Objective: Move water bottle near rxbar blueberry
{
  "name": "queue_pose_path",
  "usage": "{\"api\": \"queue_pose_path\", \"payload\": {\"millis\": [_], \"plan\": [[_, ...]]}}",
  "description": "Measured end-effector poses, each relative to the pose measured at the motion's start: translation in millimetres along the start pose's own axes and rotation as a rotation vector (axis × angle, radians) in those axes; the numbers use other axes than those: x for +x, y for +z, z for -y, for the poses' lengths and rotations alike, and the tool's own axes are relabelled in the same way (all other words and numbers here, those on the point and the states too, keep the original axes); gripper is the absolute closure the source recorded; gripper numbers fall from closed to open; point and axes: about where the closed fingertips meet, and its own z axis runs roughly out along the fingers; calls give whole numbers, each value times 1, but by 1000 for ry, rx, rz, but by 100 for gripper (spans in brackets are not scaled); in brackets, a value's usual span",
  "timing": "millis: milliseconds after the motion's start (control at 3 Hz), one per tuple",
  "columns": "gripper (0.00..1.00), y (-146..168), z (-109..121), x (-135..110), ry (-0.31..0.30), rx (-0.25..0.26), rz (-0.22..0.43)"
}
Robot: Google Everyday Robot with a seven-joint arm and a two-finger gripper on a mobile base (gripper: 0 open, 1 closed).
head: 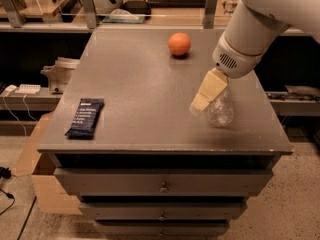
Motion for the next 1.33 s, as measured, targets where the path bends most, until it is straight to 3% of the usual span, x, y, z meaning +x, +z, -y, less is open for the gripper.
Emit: {"api": "queue_pose_path", "payload": {"millis": [1000,1333], "plan": [[0,33,28,-12,113,6,14],[17,50,34,-10,134,-8,-12]]}}
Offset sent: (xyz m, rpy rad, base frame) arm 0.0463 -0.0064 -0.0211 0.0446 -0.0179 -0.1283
